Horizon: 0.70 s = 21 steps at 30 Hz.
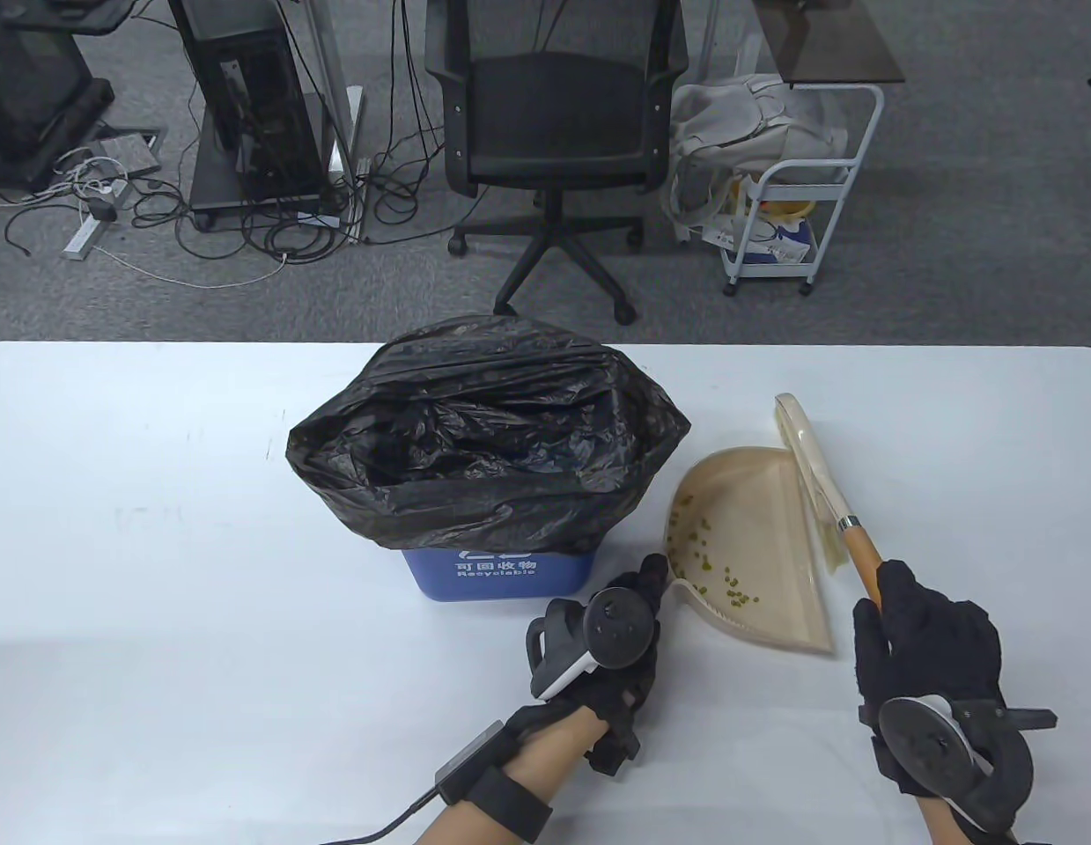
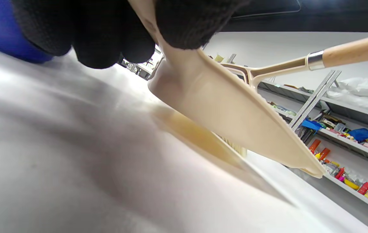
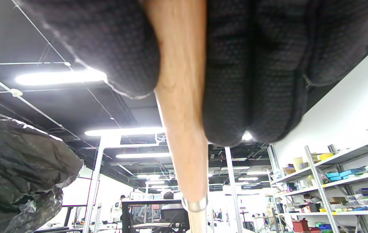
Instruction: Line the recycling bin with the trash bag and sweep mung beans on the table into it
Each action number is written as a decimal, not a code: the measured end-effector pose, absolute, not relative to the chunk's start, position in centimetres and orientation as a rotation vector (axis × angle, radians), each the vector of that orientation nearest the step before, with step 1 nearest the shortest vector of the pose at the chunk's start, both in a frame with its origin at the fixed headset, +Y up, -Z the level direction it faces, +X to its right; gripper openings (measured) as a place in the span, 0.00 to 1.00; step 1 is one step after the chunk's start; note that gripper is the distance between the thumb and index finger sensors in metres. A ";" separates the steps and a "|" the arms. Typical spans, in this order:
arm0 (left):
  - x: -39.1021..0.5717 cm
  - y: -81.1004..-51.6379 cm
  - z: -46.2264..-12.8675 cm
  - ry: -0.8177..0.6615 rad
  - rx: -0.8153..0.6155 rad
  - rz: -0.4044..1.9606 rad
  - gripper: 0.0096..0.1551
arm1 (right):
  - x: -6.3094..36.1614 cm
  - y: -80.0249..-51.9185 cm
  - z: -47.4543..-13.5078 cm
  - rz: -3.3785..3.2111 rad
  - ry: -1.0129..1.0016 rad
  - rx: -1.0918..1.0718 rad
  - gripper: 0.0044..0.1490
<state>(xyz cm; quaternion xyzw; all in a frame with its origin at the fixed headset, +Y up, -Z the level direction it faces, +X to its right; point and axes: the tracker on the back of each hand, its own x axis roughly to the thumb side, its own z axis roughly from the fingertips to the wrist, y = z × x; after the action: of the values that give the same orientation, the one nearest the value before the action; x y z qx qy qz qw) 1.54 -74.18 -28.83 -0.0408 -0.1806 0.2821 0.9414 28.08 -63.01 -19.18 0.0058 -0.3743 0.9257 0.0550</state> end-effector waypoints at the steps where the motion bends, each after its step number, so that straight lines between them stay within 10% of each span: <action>1: 1.5 -74.0 -28.8 -0.369 -0.079 0.580 0.40 | 28.2 -63.0 -19.2 2.807 -1.134 0.014 0.33; 21: -1.1 -67.4 -25.4 -0.424 0.032 0.617 0.40 | 29.7 -62.6 -18.9 2.757 -1.105 -0.039 0.33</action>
<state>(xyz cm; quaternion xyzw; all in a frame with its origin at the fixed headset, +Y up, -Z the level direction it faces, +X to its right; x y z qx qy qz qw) -1.11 -67.38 -25.42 0.0155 -0.2073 0.3012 0.9306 29.69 -62.58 -18.93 -0.0130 -0.3706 0.9248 0.0855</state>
